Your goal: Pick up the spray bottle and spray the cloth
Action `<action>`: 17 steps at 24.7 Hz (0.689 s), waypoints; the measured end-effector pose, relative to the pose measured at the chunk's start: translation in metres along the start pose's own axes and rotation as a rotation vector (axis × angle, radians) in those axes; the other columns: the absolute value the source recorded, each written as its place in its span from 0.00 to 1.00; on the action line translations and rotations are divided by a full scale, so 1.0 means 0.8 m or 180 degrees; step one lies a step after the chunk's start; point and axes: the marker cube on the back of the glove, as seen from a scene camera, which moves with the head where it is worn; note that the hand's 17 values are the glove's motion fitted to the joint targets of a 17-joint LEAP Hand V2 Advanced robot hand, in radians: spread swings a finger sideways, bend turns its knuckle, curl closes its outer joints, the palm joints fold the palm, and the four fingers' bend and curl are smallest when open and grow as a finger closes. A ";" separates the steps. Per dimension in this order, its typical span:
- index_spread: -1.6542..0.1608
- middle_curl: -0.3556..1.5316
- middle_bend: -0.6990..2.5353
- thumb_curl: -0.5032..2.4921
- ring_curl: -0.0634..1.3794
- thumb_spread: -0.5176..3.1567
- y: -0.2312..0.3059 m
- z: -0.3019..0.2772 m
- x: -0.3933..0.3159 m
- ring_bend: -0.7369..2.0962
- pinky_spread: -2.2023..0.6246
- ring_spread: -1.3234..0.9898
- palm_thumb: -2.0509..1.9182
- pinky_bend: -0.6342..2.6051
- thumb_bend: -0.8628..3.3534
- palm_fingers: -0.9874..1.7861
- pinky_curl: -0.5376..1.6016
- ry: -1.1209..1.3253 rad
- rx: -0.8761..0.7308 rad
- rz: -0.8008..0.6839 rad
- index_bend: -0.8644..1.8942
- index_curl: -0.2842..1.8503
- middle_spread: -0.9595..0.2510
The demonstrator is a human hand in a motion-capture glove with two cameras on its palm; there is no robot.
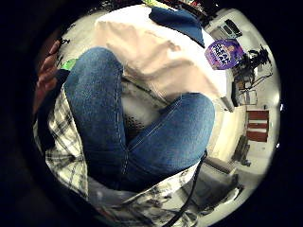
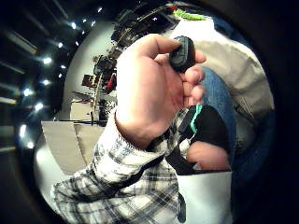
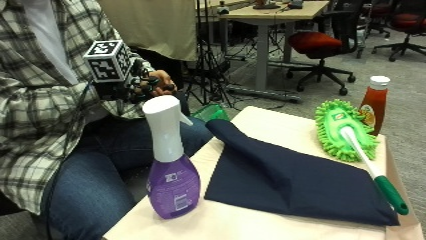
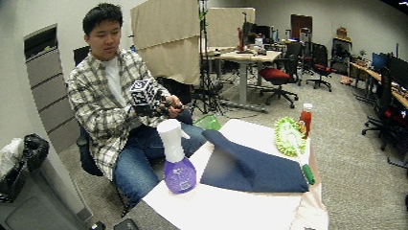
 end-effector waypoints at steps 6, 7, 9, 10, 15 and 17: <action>0.83 0.21 0.26 0.23 0.08 0.32 -0.001 0.001 0.002 0.34 0.83 0.63 0.65 0.33 0.29 0.36 0.32 -0.0015 -0.0020 0.0009 0.39 0.19 0.87; 0.82 0.21 0.26 0.23 0.09 0.33 -0.002 0.001 0.003 0.34 0.84 0.64 0.66 0.33 0.29 0.36 0.32 -0.0020 -0.0023 0.0016 0.39 0.19 0.87; 0.82 0.21 0.26 0.24 0.10 0.35 -0.003 0.002 0.006 0.34 0.84 0.64 0.66 0.33 0.29 0.35 0.33 -0.0034 -0.0021 0.0040 0.38 0.20 0.88; 0.82 0.22 0.26 0.24 0.10 0.36 -0.004 0.001 0.009 0.35 0.84 0.64 0.66 0.33 0.29 0.35 0.33 -0.0047 -0.0012 0.0058 0.38 0.21 0.88; 0.80 0.23 0.28 0.25 0.12 0.40 -0.018 -0.005 0.042 0.35 0.85 0.65 0.66 0.33 0.29 0.36 0.34 -0.0236 0.0161 0.0300 0.37 0.22 0.89; 0.80 0.25 0.30 0.26 0.13 0.41 -0.027 -0.011 0.067 0.36 0.85 0.65 0.65 0.32 0.28 0.37 0.34 -0.0348 0.0304 0.0465 0.36 0.22 0.88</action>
